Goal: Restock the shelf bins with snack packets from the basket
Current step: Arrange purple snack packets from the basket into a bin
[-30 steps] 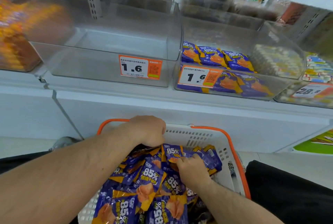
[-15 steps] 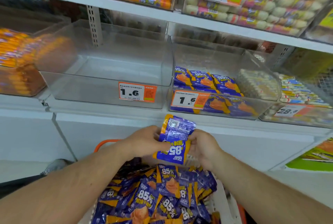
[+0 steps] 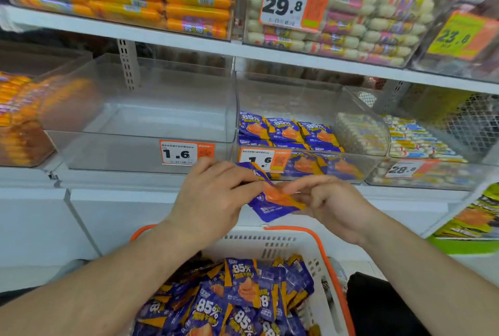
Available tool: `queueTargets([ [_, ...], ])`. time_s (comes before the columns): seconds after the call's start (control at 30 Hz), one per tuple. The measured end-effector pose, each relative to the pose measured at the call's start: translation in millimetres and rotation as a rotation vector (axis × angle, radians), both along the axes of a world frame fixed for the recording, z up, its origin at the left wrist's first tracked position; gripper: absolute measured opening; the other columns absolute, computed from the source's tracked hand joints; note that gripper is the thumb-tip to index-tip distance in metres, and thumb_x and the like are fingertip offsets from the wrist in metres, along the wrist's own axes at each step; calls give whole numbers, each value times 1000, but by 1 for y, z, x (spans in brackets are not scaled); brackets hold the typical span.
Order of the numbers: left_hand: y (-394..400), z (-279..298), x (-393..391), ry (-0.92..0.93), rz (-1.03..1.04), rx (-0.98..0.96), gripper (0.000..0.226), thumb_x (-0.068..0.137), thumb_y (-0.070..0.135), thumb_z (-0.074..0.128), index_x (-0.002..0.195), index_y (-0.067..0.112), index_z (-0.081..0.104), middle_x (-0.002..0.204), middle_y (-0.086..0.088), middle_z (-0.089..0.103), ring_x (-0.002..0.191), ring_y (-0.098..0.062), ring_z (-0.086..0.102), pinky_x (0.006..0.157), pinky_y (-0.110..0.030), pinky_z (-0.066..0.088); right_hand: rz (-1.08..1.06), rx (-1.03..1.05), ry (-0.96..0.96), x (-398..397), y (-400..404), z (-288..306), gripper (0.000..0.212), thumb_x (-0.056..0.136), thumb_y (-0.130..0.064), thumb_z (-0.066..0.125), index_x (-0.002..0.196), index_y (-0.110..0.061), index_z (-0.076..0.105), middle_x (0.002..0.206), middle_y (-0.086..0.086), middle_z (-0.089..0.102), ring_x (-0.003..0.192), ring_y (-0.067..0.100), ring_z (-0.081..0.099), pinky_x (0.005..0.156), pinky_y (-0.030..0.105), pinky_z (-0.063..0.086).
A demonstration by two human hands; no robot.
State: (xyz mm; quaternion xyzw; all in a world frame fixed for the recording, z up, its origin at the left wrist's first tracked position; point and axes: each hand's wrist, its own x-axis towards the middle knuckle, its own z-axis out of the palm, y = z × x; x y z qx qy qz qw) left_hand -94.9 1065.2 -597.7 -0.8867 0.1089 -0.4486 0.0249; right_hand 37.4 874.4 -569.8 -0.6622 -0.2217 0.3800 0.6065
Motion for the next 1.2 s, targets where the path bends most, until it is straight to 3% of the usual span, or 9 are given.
queueTargets([
  [0.2, -3, 11, 13, -72, 48, 53, 44, 99, 10, 37, 92, 25, 78, 92, 6, 71, 87, -19, 54, 73, -37, 32, 66, -121, -337, -14, 4, 14, 32, 62, -28, 72, 91, -14, 70, 90, -4, 73, 88, 10, 65, 83, 35, 49],
  [0.27, -4, 13, 20, -76, 54, 71, 36, 93, 8, 46, 90, 26, 77, 92, 8, 71, 88, -19, 55, 76, -38, 32, 88, -146, -402, -19, 11, 15, 41, 63, -30, 85, 92, -13, 63, 85, -12, 70, 80, 5, 65, 80, 32, 51],
  [0.4, -5, 17, 32, -59, 80, 128, 29, 78, 10, 56, 88, 27, 76, 93, 7, 70, 93, -19, 56, 80, -39, 29, 90, -234, -492, -18, 22, 23, 68, 48, -52, 83, 97, -14, 57, 91, -4, 66, 82, 7, 62, 81, 36, 54],
  [0.5, -7, 29, 40, -104, 81, 106, 31, 79, 10, 55, 95, 28, 75, 99, 7, 70, 97, -20, 59, 83, -39, 30, 39, -176, -489, -14, 25, 28, 69, 43, -48, 78, 98, -13, 57, 89, -2, 61, 80, 10, 58, 78, 38, 53],
  [0.67, 13, 53, 47, -177, 190, -154, 52, 69, 20, 55, 121, 21, 61, 124, -5, 58, 111, -28, 50, 88, -40, 30, 55, -86, -488, 8, 4, 50, 45, 56, -34, 72, 96, -15, 61, 76, -12, 63, 67, 4, 56, 61, 18, 43],
  [0.8, 47, 55, 78, -8, 363, -399, 50, 75, 30, 54, 122, 14, 60, 125, -10, 53, 116, -28, 42, 92, -40, 29, -106, -109, -540, 40, -4, 69, 42, 60, -31, 65, 95, -8, 62, 65, -11, 59, 57, 1, 54, 57, 13, 42],
  [0.97, 55, 49, 129, 354, 465, -701, 52, 91, 32, 56, 140, 19, 46, 146, -2, 37, 129, -28, 43, 105, -45, 33, -234, -422, -753, 104, 36, 60, 60, 49, -65, 68, 88, -19, 64, 82, -1, 70, 79, 18, 64, 75, 40, 50],
  [1.07, 51, 40, 132, 422, 426, -865, 54, 90, 31, 55, 142, 24, 42, 150, 3, 33, 123, -29, 52, 100, -46, 44, -163, -670, -878, 139, 75, 52, 45, 69, -58, 69, 82, -15, 66, 81, 7, 68, 79, 23, 63, 69, 34, 48],
  [1.2, 48, 43, 130, 404, 449, -876, 57, 90, 33, 54, 144, 30, 37, 149, 2, 36, 122, -29, 53, 97, -42, 45, -122, -893, -959, 181, 124, 31, 48, 68, -62, 66, 78, -15, 62, 82, 9, 64, 77, 26, 61, 59, 28, 40],
])
